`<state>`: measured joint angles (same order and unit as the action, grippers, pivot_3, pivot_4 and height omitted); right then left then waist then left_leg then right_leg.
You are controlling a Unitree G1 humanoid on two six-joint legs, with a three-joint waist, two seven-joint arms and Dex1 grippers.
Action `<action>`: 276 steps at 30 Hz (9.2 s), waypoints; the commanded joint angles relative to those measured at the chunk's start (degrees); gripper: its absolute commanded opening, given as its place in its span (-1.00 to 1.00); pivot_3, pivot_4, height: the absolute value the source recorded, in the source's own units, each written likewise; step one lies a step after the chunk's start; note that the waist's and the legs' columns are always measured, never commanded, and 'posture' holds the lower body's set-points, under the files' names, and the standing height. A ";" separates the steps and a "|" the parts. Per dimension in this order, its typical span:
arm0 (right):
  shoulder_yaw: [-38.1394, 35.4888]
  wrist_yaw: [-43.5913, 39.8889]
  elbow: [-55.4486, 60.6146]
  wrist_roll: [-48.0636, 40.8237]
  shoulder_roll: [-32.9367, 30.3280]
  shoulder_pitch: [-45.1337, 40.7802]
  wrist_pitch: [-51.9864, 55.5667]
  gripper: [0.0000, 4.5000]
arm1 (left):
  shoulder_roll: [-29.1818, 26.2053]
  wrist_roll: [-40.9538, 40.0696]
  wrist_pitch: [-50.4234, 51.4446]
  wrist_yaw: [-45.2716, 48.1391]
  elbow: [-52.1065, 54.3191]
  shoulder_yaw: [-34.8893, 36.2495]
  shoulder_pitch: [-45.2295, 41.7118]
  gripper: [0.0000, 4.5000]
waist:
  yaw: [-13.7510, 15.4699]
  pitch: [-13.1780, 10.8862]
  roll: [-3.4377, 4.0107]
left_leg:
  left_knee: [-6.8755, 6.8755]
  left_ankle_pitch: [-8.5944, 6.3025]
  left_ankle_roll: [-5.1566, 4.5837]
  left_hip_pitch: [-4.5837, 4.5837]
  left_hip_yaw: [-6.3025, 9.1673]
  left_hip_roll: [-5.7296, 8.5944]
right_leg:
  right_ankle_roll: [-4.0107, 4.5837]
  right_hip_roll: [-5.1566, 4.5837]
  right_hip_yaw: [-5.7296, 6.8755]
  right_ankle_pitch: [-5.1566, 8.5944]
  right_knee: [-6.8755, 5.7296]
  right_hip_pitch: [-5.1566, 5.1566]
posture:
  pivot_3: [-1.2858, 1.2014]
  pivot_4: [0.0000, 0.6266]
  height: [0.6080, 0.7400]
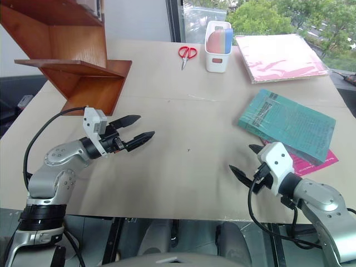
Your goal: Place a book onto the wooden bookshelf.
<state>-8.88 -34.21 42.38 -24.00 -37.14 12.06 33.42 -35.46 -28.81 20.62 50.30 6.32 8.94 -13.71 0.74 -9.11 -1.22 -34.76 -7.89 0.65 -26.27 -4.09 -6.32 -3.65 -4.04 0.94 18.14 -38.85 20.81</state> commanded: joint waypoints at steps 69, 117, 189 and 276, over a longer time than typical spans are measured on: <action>-5.84 -8.92 -45.22 12.28 -18.71 -17.04 8.42 -0.97 | 1.86 -10.24 -0.31 17.74 9.61 -7.84 -4.06 1.00 | -0.39 0.02 0.16 | -0.04 -0.02 -0.04 0.25 -0.28 0.00 | -0.04 0.04 -0.31 -0.01 -0.02 -0.14 | 0.03 -0.52 1.00; 1.13 -3.69 -22.02 10.32 -12.97 -22.26 17.94 -0.97 | 3.86 -6.44 -6.39 19.04 1.60 -8.16 -4.43 1.00 | -1.40 0.43 -0.50 | -0.03 -0.09 -0.09 0.42 -0.26 -0.01 | 0.15 0.03 -0.40 0.08 0.01 -0.19 | 0.03 -0.52 1.00; -20.92 31.43 17.62 -14.10 -15.86 37.44 -18.00 1.00 | 51.02 -11.38 38.78 -23.67 -61.46 5.03 -45.28 -0.20 | 0.02 0.20 -0.28 | -0.35 -0.15 -0.20 -0.26 0.51 0.29 | -0.06 0.04 -0.01 0.02 0.20 -0.06 | 0.03 -0.52 1.00; 10.57 -12.76 -36.61 -3.54 17.66 -53.02 -23.96 1.00 | -41.17 50.35 -33.11 24.94 -32.18 -19.22 -54.55 -0.73 | -0.33 -0.80 -0.05 | -0.57 -0.10 -0.15 -0.51 -0.43 -0.19 | -0.06 0.37 -0.81 0.01 -0.98 0.98 | 0.03 -0.52 1.00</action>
<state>1.36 -48.16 5.36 -28.07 -19.86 -39.43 9.33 -75.04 22.16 -13.11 75.27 -26.69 -12.02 -68.64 0.41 -9.91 -1.27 -35.36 -8.00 0.50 -26.77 -4.55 -6.51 -3.71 -3.68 0.11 18.15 -39.83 21.79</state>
